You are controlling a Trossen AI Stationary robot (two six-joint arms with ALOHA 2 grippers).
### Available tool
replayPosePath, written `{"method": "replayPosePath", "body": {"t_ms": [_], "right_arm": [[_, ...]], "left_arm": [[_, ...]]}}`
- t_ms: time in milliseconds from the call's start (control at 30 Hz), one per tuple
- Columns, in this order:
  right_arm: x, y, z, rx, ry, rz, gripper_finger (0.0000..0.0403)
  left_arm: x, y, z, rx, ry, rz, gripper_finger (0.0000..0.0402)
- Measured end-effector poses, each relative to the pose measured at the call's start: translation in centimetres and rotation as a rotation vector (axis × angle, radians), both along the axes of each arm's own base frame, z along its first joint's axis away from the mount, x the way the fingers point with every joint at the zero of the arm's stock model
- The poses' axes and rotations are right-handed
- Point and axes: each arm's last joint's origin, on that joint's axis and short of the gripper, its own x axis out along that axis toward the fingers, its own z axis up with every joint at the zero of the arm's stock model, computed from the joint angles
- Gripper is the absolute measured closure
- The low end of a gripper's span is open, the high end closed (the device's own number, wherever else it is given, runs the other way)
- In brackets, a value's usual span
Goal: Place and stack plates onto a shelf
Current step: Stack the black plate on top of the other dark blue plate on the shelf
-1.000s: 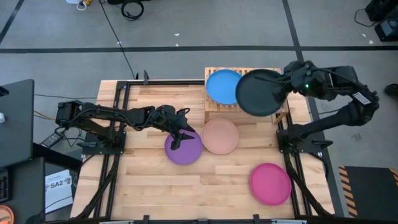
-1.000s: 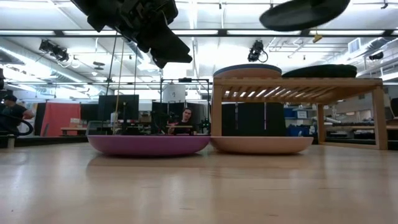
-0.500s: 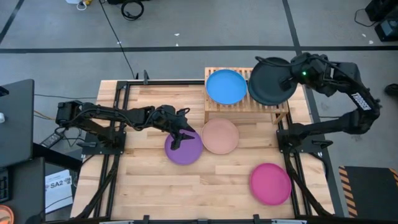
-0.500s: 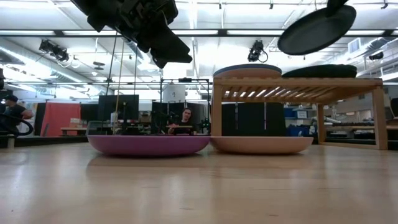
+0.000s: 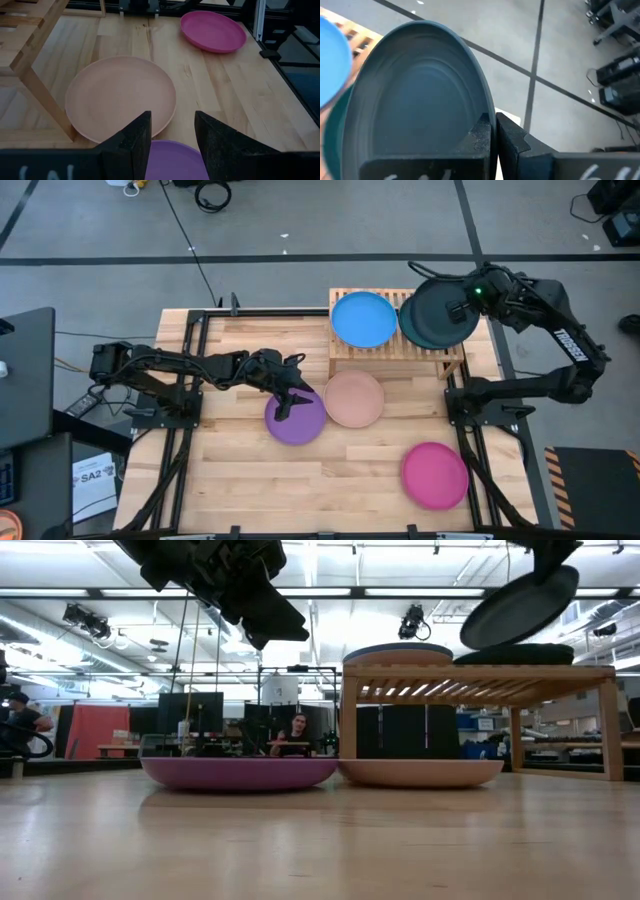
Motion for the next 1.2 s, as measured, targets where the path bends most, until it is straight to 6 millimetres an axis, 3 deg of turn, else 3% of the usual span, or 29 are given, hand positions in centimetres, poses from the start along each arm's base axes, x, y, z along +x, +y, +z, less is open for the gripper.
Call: {"method": "replayPosePath", "body": {"t_ms": [333, 700, 1200], "right_arm": [[0.3, -1.4, -0.7, 0.026, -0.056, -0.034, 0.0385], [0.7, -2.8, -3.0, 0.098, -0.032, -0.062, 0.0385], [0.5, -3.3, -3.2, 0.142, -0.105, -0.060, 0.0372]], "left_arm": [[0.0, 0.0, 0.0, 0.001, 0.000, 0.000, 0.0244], [0.0, 0.0, 0.0, 0.000, 0.000, 0.000, 0.0244], [0.0, 0.0, 0.0, -0.001, 0.000, 0.000, 0.0244]]}}
